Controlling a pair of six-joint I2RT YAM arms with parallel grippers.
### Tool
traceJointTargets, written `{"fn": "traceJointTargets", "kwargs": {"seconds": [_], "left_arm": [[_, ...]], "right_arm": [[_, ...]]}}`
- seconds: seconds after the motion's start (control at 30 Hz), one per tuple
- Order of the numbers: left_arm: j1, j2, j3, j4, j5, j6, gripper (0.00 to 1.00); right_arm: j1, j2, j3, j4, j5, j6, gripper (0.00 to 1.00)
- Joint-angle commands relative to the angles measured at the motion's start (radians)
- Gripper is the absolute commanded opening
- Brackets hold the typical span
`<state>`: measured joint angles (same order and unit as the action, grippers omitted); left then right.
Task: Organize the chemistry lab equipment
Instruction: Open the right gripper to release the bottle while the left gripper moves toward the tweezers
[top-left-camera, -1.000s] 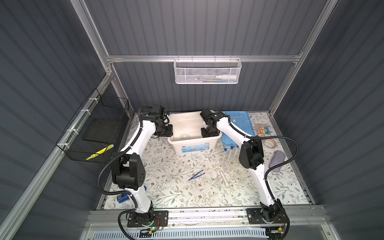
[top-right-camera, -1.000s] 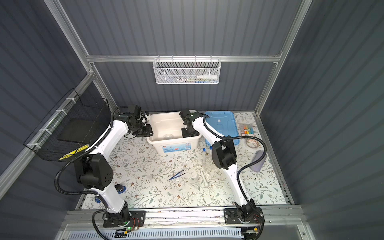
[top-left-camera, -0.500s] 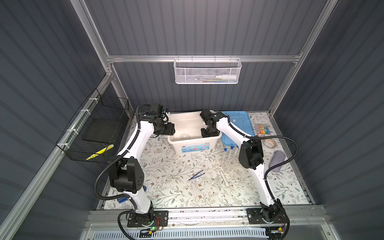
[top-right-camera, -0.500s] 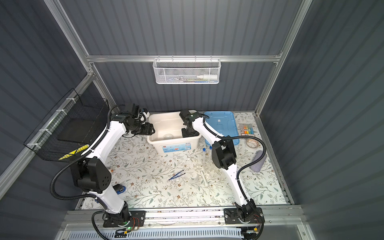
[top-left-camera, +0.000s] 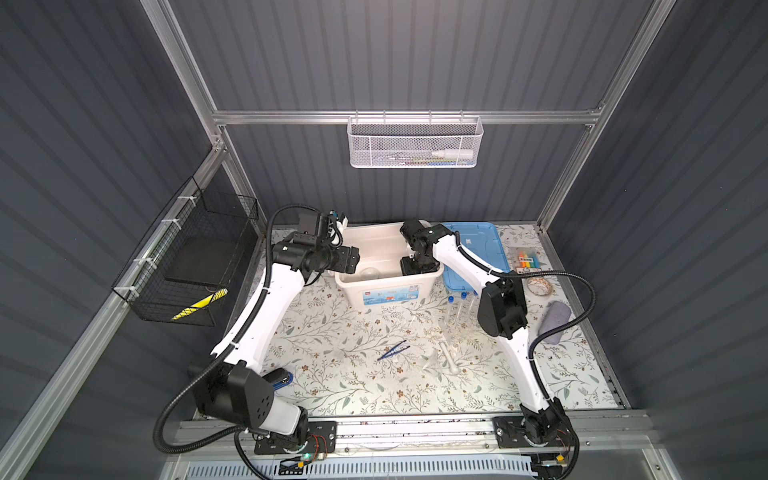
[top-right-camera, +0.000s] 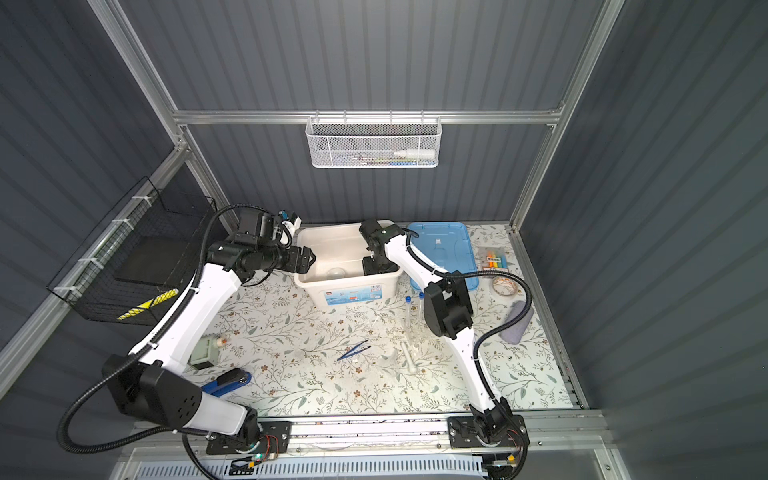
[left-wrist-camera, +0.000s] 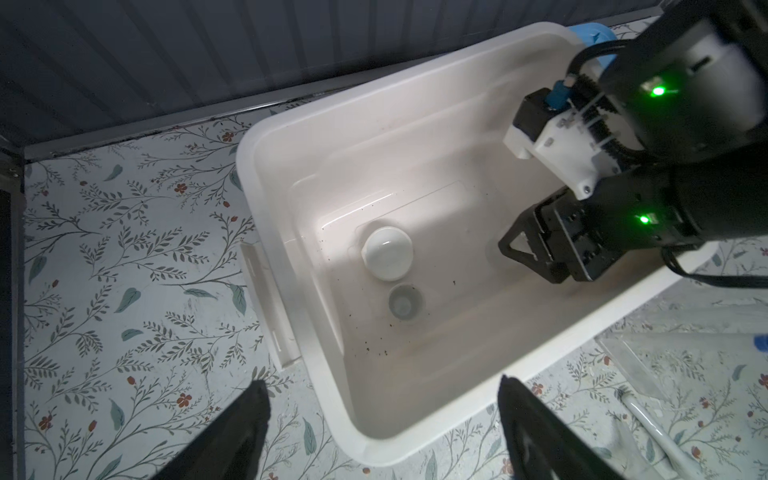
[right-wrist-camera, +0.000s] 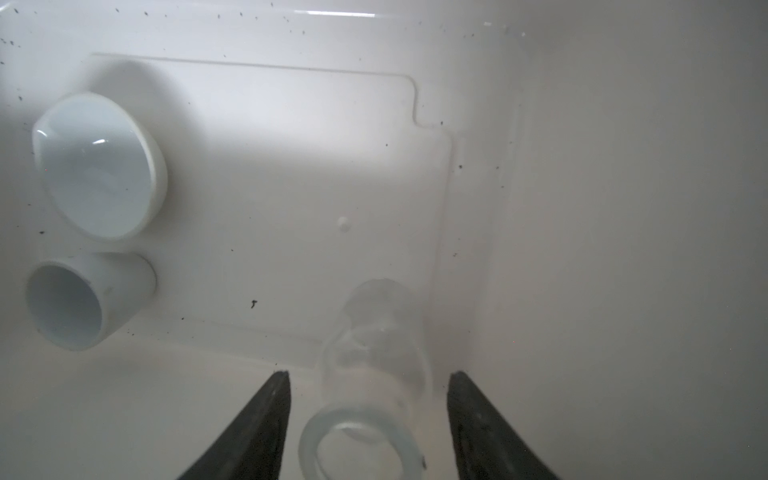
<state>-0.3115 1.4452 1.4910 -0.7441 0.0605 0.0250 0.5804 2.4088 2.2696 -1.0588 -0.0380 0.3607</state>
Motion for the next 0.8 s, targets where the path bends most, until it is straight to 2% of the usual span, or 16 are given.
{"fn": "traceJointTargets", "kwargs": {"seconds": [0.0, 0.3, 0.4, 0.57, 0.77], "left_arm": [[-0.023, -0.061, -0.043, 0.044, -0.007, 0.045, 0.89], [-0.095, -0.198, -0.197, 0.043, 0.019, 0.048, 0.89], [-0.150, -0.229, -0.240, 0.049, -0.003, 0.029, 0.89], [-0.260, -0.252, -0.279, 0.058, -0.101, -0.006, 0.89], [-0.336, -0.248, -0.316, 0.068, -0.096, -0.011, 0.88]], "right_arm": [[-0.004, -0.047, -0.012, 0.005, -0.013, -0.002, 0.67], [-0.017, -0.116, -0.059, 0.048, -0.025, -0.006, 0.79], [-0.022, -0.131, -0.067, 0.056, -0.028, -0.006, 0.81], [-0.027, -0.153, -0.078, 0.067, -0.026, -0.003, 0.84], [-0.028, -0.173, -0.085, 0.076, -0.031, 0.001, 0.86]]}}
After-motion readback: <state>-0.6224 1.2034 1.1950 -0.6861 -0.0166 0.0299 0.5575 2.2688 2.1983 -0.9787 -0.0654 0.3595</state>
